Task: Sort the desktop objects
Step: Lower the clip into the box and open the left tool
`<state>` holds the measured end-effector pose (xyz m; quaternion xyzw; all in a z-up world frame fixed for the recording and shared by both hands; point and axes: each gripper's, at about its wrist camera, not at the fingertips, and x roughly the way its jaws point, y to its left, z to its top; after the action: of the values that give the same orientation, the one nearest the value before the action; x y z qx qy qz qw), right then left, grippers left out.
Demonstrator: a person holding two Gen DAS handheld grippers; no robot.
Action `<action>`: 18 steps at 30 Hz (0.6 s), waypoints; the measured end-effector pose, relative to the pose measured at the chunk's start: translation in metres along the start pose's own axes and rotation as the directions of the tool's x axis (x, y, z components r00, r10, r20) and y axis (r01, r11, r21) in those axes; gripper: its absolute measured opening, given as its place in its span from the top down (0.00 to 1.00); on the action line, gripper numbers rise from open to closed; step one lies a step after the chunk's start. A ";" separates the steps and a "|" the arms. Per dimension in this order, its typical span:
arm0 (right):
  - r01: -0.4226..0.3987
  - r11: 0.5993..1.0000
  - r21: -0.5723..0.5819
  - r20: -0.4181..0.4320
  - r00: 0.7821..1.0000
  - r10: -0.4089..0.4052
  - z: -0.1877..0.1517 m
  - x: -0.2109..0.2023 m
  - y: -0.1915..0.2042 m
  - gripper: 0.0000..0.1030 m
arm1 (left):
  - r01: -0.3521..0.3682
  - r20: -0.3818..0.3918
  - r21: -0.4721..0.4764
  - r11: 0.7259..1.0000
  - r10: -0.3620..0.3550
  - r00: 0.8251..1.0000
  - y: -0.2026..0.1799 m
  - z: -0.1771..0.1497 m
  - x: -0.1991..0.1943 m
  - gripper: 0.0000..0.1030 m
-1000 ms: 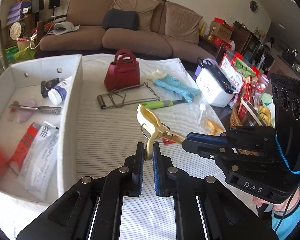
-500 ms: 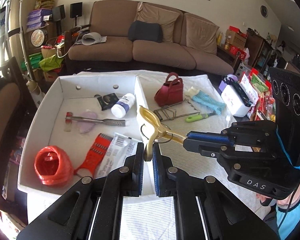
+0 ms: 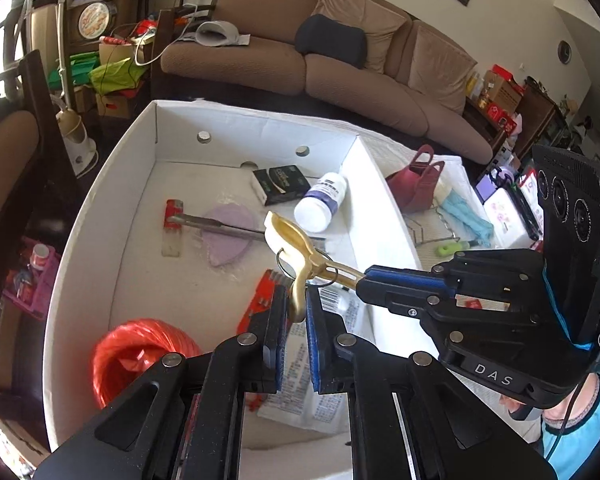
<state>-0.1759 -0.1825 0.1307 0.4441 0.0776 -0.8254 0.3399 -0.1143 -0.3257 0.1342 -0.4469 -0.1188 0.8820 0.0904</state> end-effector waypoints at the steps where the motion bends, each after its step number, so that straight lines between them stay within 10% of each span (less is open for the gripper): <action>1: -0.001 1.000 0.003 -0.014 1.000 0.001 0.008 0.009 -0.002 0.94 | -0.002 -0.018 -0.010 1.000 0.002 1.000 0.007 0.006 0.007 0.92; 18: -0.050 0.994 0.094 -0.227 0.971 0.070 0.043 0.130 -0.004 0.94 | -0.095 -0.239 -0.136 0.986 0.060 0.969 0.081 0.019 0.069 0.91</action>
<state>-0.2561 -0.2621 0.0527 0.5534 0.0665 -0.7603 0.3335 -0.1740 -0.3870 0.0682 -0.5577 -0.1540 0.8148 0.0360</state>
